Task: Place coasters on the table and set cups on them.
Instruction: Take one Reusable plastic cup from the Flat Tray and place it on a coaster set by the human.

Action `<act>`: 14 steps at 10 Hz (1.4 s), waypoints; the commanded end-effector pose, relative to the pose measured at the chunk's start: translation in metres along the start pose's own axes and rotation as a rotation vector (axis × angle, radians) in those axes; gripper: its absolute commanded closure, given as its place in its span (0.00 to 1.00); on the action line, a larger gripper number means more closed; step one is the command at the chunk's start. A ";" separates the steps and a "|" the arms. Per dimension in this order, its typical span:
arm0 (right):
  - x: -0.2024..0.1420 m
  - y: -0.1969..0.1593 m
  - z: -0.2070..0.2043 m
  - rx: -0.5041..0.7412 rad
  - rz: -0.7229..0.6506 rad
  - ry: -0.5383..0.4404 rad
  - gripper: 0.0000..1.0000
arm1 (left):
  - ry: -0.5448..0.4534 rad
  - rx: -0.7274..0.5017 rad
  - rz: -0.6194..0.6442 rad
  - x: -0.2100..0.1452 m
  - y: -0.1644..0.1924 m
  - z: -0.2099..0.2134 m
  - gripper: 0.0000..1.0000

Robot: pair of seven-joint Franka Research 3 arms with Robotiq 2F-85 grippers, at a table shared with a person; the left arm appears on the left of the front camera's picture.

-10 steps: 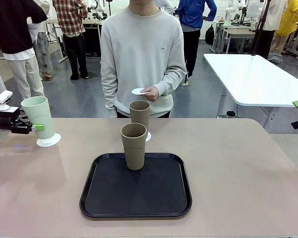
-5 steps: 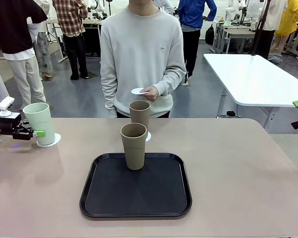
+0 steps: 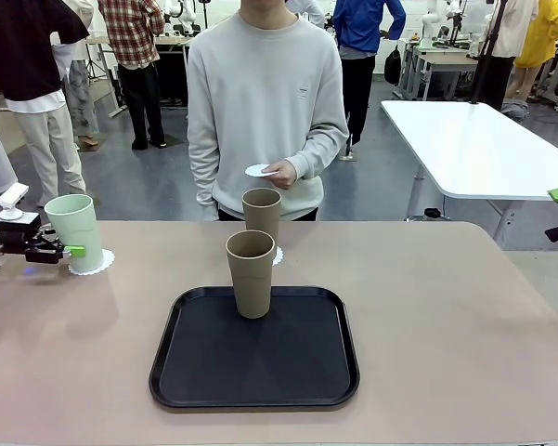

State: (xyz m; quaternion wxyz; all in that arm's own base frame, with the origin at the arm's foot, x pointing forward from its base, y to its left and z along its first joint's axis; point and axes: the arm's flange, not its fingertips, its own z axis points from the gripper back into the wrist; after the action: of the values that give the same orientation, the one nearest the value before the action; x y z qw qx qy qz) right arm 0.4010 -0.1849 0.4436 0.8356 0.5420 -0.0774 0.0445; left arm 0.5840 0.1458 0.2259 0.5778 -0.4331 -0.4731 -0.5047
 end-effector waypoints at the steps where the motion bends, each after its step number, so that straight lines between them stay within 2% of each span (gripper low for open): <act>1: 0.001 0.000 -0.001 0.002 0.009 -0.007 0.00 | -0.020 0.006 -0.028 -0.005 0.006 0.000 0.16; 5: 0.001 0.000 -0.001 0.002 0.009 -0.007 0.00 | -0.015 0.000 -0.017 -0.009 0.007 0.000 0.16; 6: 0.001 0.000 -0.001 0.002 0.009 -0.007 0.00 | -0.014 -0.003 -0.010 -0.010 0.007 0.000 0.10; 7: 0.001 0.000 -0.001 0.002 0.009 -0.007 0.00 | -0.011 -0.007 -0.006 -0.011 0.007 0.000 0.00; 14: 0.001 0.000 -0.001 0.002 0.009 -0.007 0.00 | -0.021 -0.027 0.007 -0.010 0.009 0.005 0.00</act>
State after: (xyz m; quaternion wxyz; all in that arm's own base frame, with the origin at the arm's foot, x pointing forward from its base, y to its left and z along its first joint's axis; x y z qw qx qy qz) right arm 0.4010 -0.1849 0.4436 0.8356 0.5420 -0.0774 0.0445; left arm 0.5872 0.1493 0.2165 0.5748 -0.4401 -0.4727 -0.5025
